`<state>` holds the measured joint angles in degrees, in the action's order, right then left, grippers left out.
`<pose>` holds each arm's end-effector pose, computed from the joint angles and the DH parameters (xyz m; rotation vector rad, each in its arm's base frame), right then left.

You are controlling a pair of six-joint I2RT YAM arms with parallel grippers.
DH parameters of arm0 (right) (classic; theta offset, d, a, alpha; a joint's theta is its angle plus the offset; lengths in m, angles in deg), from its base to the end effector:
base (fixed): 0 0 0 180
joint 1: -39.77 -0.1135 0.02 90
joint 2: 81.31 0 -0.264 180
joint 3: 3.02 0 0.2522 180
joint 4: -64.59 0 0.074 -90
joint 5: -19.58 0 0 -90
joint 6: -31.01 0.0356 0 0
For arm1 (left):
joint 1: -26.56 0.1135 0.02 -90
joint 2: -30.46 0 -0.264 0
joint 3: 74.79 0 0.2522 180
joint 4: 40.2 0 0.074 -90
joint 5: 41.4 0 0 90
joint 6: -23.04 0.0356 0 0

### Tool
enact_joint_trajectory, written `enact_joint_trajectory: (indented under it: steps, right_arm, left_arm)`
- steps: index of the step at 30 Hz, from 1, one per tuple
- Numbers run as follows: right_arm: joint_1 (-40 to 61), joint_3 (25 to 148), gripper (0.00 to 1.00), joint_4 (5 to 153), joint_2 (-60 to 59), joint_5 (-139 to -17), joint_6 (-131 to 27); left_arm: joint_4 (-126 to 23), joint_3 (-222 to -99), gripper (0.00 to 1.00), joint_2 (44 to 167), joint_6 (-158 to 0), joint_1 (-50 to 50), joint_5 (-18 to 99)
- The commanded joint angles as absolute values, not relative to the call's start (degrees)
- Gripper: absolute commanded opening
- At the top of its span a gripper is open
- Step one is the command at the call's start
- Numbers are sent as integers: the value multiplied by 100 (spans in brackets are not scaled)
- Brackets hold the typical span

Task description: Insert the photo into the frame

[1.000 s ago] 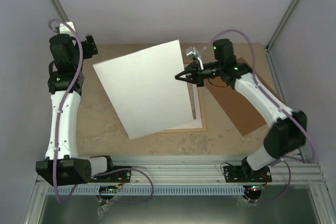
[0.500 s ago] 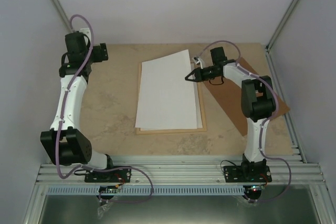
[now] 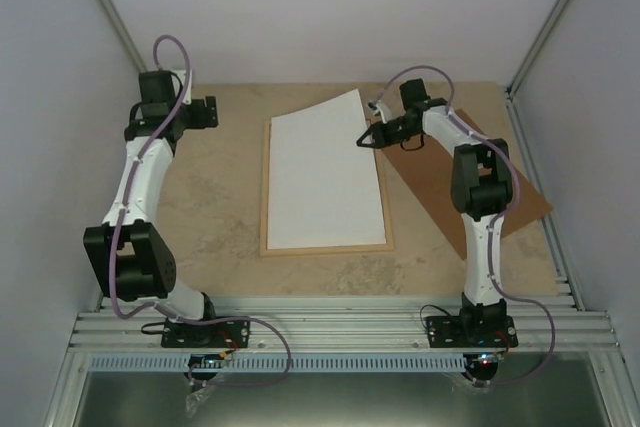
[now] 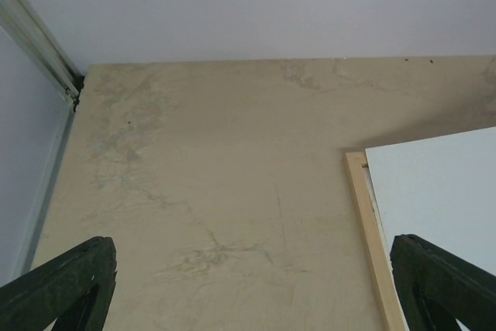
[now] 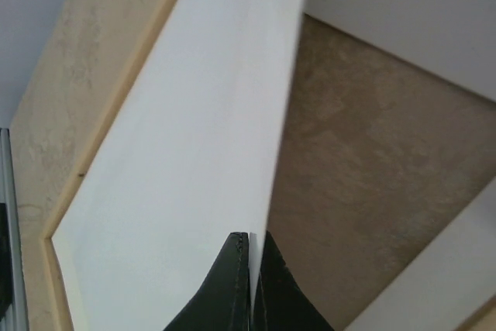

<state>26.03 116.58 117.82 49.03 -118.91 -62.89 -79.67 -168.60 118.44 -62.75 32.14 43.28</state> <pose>0.4614 0.1403 0.1800 -0.6466 2.4536 1.1824 0.3514 0.0310 0.3423 0.0279 2.1549 -0.0012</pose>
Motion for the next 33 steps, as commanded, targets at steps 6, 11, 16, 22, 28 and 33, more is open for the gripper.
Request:
enact_joint_trajectory:
  steps: [6,11,16,22,28,33]
  right_arm:
    - [2640,11773,1,12416,5151,-12047,-6448]
    - [2640,11768,0,12317,5234,-12036,-6343]
    - [2649,11583,0,12023,5220,-11991,-5840]
    - [2671,11378,0,11677,5139,-12205,-5185]
    - [2703,11318,0,11480,5165,-12417,-4955]
    - [2703,11244,8,11494,5150,-12370,-5050]
  left_arm:
    - [-7965,-16680,98,11940,-6301,3244,4110]
    - [-7941,-16594,98,11940,-6328,3236,4114]
    - [-7970,-16582,98,11982,-6401,3240,4080]
    - [-7971,-16546,99,11978,-6432,3242,4102]
    - [-7980,-16538,99,12000,-6441,3237,4109]
    - [-7972,-16558,99,12059,-6452,3244,4114]
